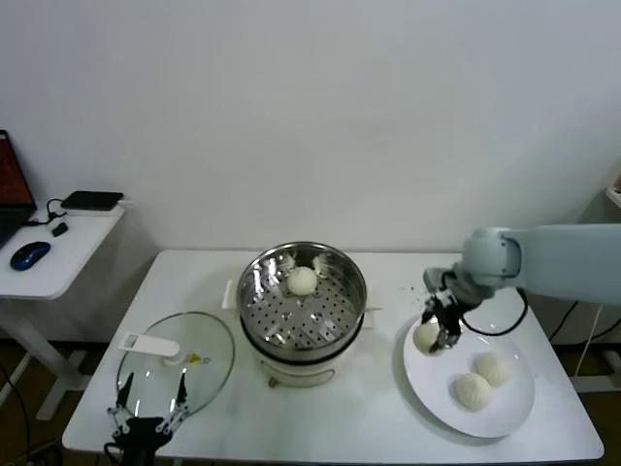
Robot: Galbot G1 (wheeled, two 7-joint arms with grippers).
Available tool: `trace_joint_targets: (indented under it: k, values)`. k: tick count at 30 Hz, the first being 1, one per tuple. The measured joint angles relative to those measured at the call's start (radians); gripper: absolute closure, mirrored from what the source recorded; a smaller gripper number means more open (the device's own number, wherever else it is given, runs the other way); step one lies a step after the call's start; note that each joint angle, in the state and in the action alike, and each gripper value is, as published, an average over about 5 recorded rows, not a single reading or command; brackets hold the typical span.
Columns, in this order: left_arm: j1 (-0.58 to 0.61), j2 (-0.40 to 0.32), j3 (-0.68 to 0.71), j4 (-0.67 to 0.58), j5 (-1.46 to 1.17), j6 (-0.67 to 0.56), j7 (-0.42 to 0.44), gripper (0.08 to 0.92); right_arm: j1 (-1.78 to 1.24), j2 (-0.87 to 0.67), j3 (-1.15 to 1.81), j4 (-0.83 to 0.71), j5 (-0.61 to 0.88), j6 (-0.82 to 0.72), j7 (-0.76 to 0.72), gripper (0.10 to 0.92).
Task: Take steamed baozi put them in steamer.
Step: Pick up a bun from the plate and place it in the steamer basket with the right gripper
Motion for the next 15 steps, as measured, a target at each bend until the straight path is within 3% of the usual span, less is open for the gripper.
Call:
trace_joint_targets:
  k: [15]
  values:
    - [-0.003,0.005,0.018,-0.019,0.001,0.004,0.008,0.177,0.149,0.239,0.127,-0.055,0.21,-0.074,-0.05,0.401]
